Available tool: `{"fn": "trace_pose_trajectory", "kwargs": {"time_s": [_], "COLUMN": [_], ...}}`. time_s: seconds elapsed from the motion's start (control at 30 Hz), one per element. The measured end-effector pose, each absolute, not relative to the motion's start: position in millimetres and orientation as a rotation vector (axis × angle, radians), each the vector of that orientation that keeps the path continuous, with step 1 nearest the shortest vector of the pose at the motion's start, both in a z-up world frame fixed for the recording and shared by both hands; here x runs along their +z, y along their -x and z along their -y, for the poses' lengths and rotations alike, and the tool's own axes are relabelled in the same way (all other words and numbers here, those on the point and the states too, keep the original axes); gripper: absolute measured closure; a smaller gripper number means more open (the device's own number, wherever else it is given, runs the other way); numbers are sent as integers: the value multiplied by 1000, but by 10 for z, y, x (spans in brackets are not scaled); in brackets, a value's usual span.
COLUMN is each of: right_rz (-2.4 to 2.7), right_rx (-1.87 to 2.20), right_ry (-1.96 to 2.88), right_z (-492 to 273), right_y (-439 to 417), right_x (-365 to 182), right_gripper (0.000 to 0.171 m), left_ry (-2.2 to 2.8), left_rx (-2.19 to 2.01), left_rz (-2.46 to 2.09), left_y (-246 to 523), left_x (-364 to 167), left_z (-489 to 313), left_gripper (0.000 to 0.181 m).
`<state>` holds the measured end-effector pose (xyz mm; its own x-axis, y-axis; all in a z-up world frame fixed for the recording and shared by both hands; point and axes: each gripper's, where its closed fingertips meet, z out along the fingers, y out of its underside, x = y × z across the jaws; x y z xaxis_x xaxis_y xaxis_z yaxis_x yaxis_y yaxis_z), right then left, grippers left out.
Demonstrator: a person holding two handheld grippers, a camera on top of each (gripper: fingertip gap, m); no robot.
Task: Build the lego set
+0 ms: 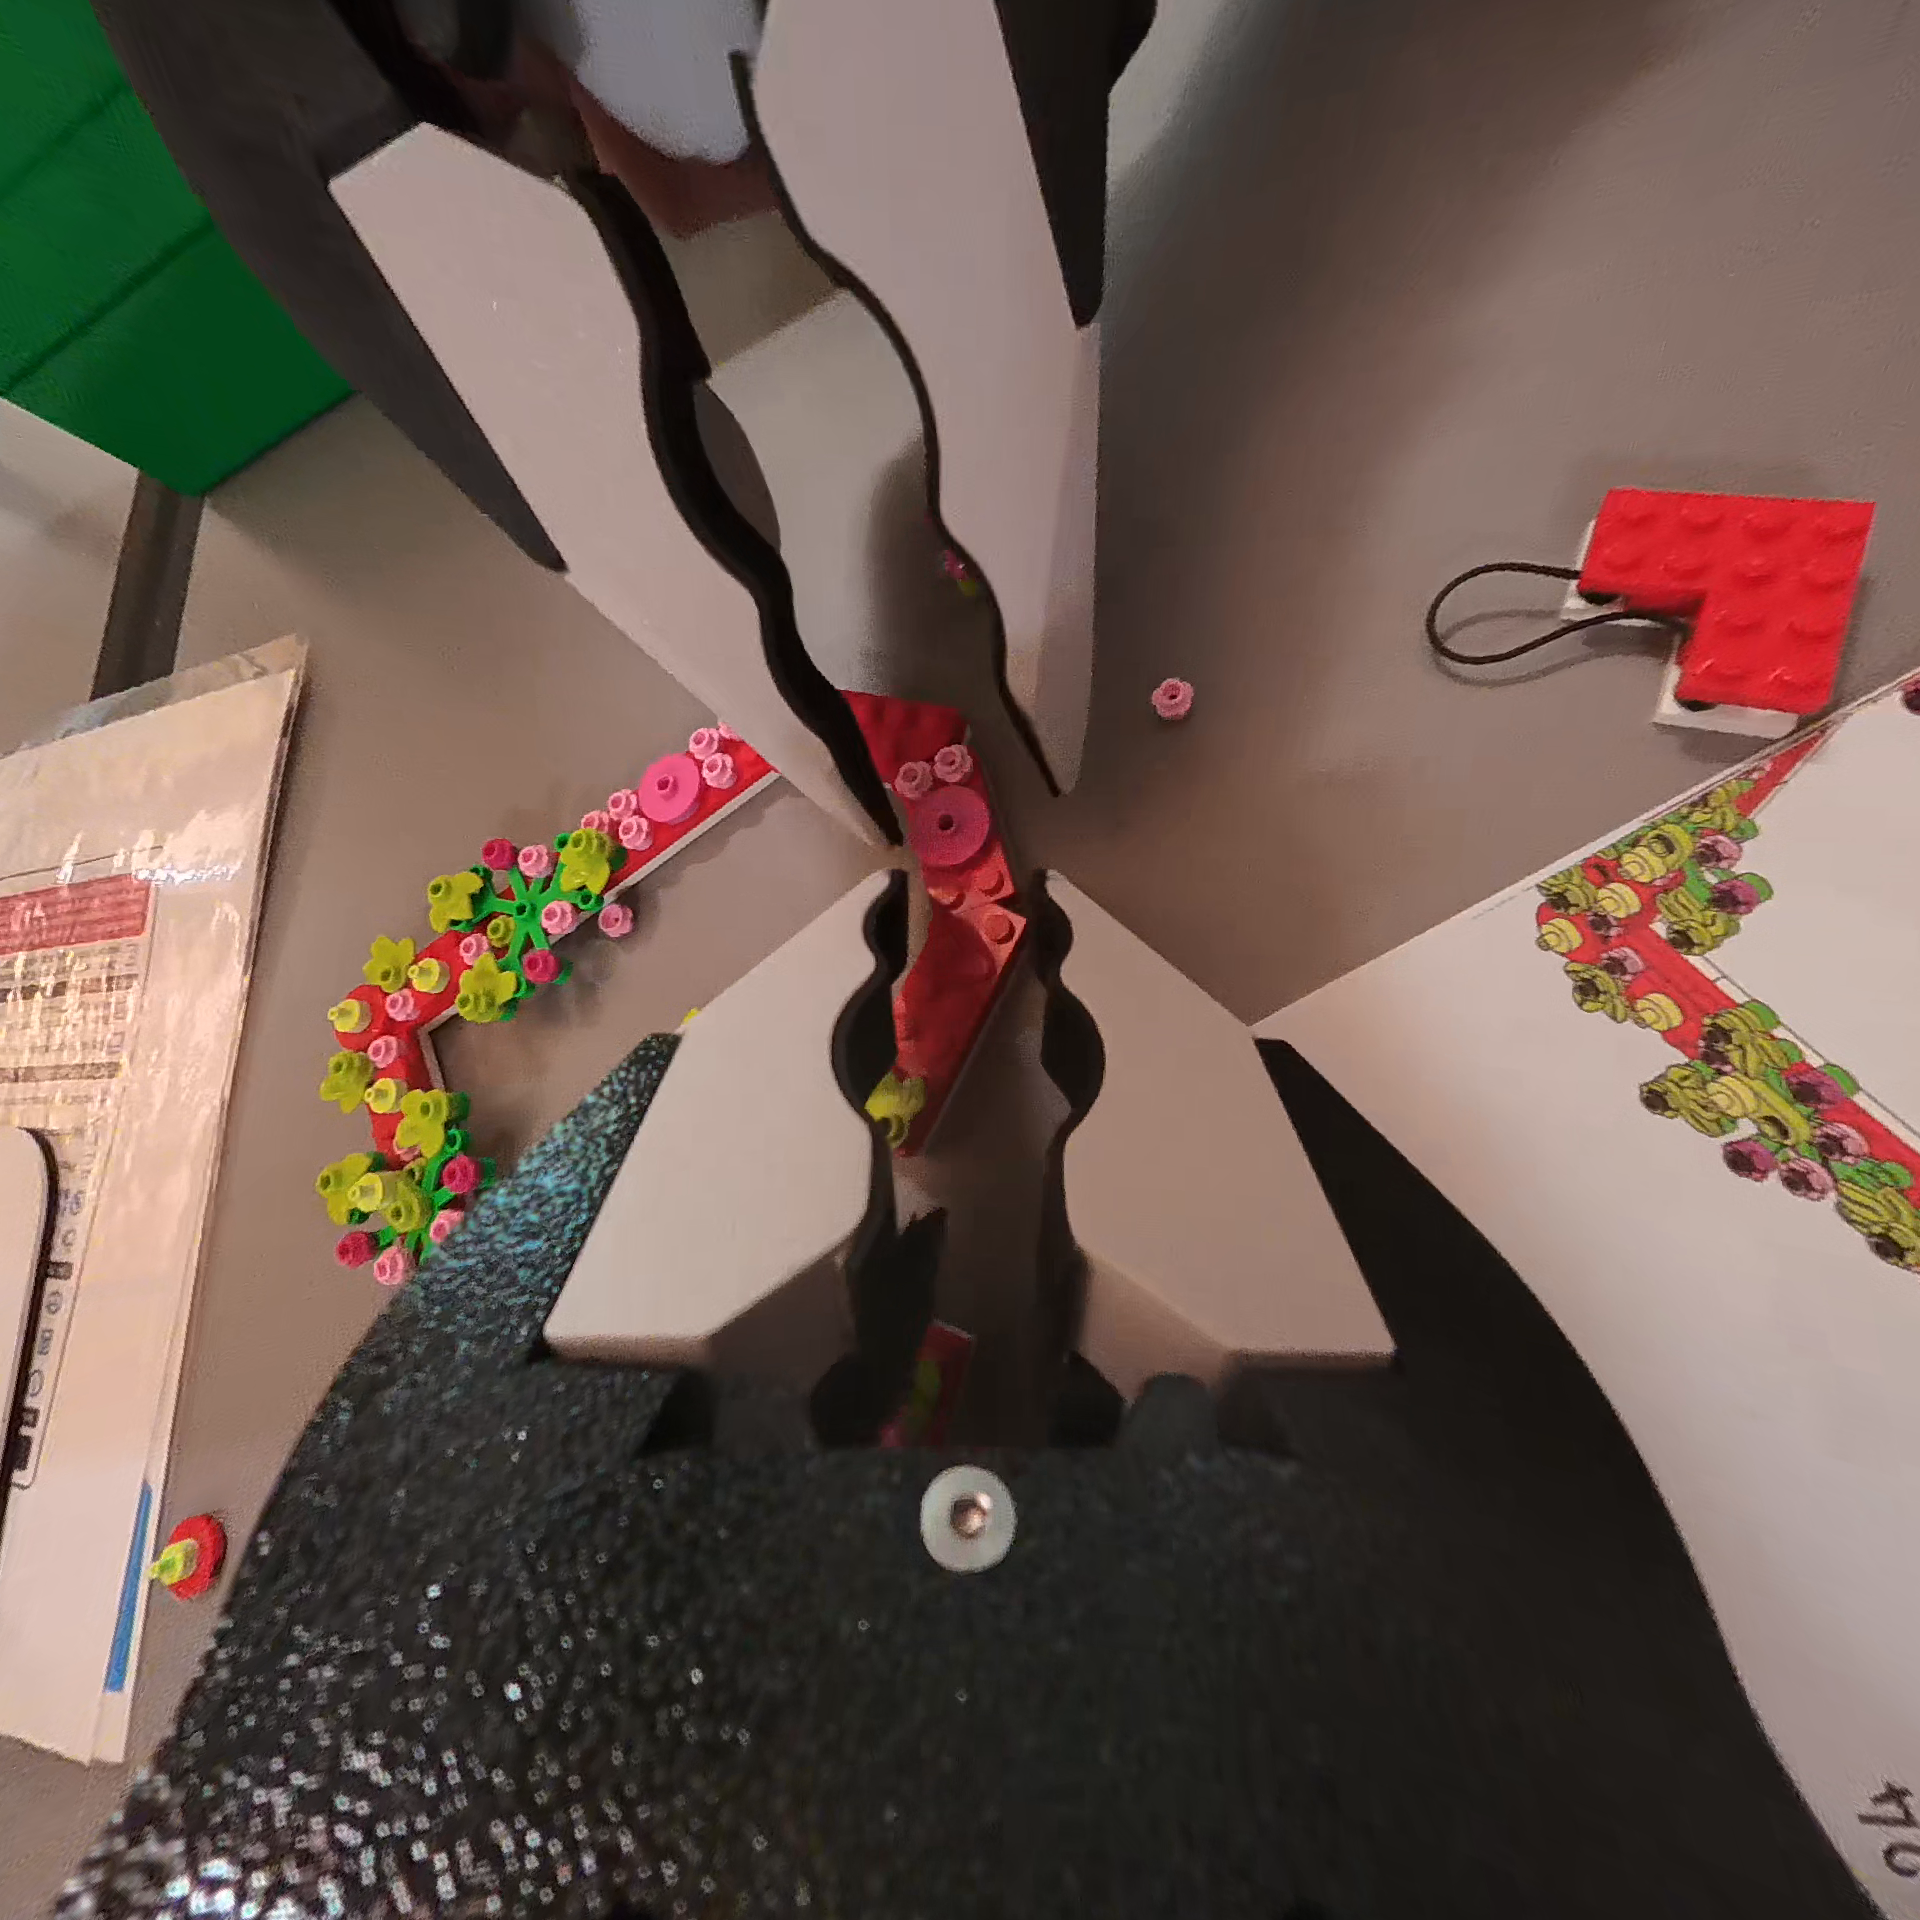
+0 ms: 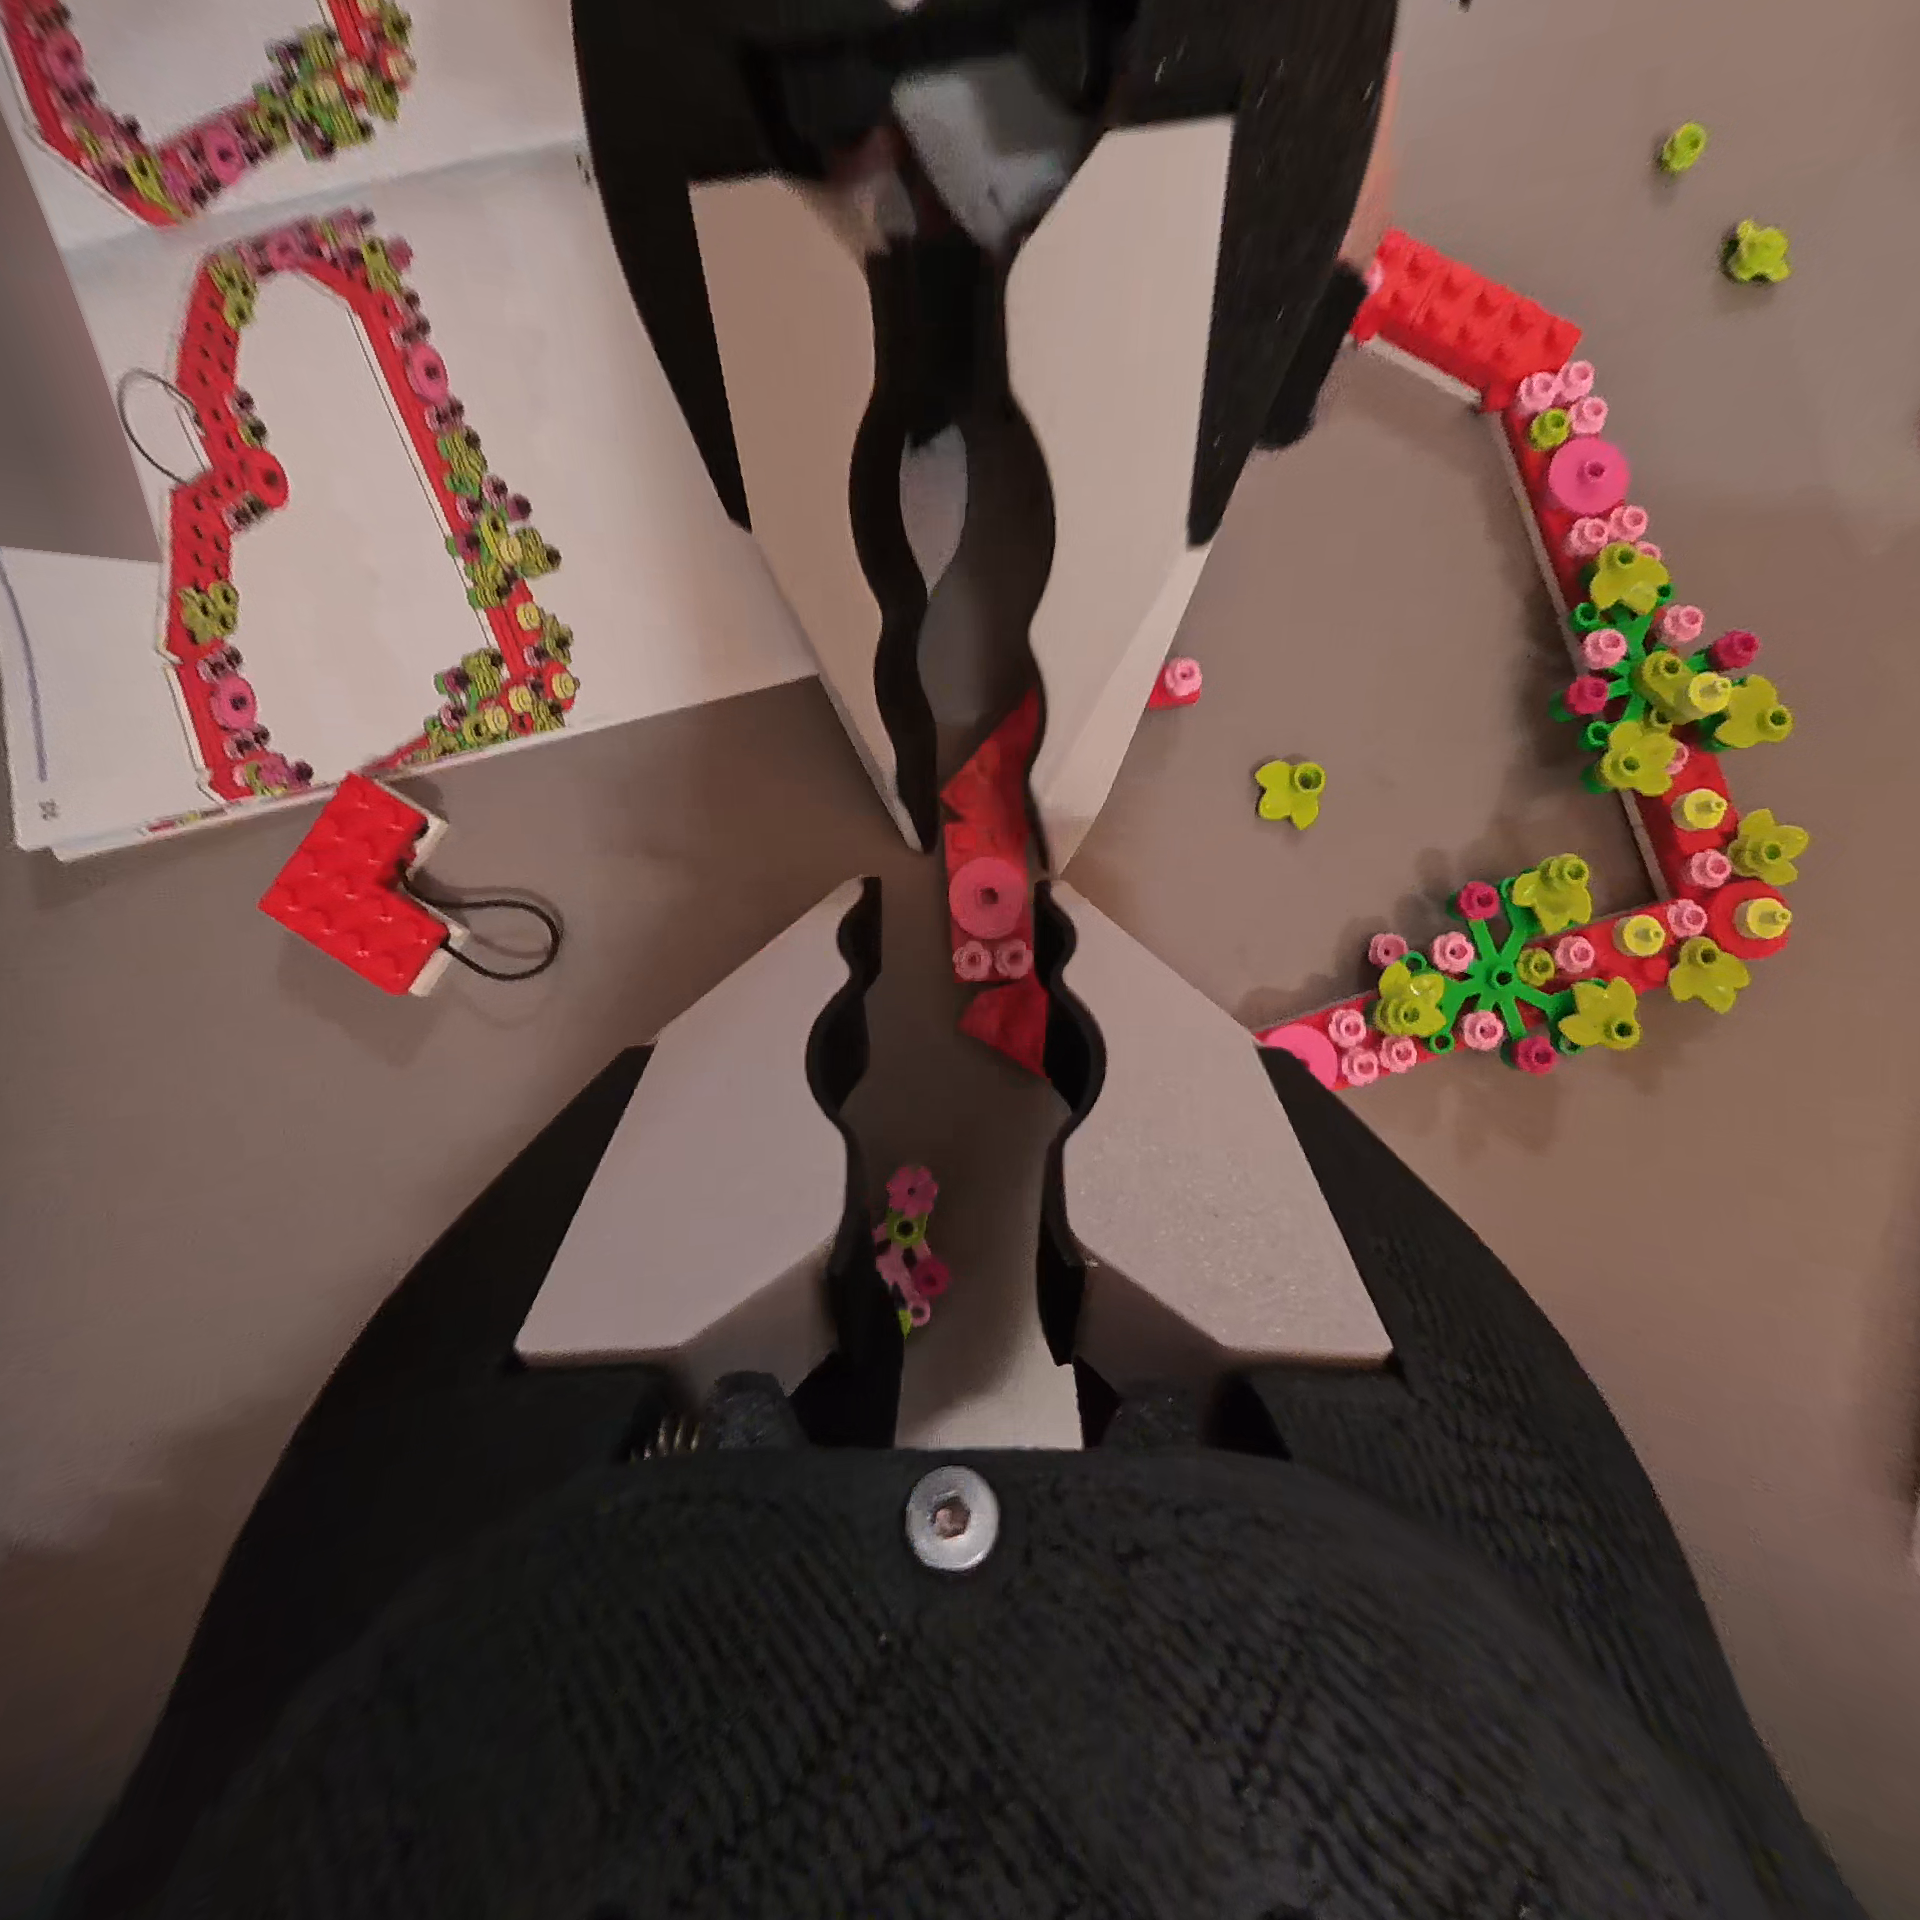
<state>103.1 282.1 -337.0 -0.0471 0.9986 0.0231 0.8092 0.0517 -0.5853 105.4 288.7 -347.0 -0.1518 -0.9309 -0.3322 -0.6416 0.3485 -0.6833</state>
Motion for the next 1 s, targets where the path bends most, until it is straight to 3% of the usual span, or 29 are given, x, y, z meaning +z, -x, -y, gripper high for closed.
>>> {"fn": "trace_pose_trajectory", "kwargs": {"time_s": [0.4,0.83,1.0], "right_rz": [1902,1979,1941], "right_rx": [561,-115,-11], "right_ry": [1823,1390,1450], "right_z": [-2914,-2935,-2917], "right_y": [-1018,-1016,-1023], "right_x": [-3459,-3436,-3367], "right_gripper": [157,157,157], "left_ry": [1455,1532,1523], "left_rx": [-516,-552,-546], "left_rz": [-1847,-1812,-1810], "left_y": [-1056,-1042,-1043], "left_x": [-3486,-3493,-3492], "left_z": [-2930,-2956,-2956], "left_gripper": [165,166,166]}}
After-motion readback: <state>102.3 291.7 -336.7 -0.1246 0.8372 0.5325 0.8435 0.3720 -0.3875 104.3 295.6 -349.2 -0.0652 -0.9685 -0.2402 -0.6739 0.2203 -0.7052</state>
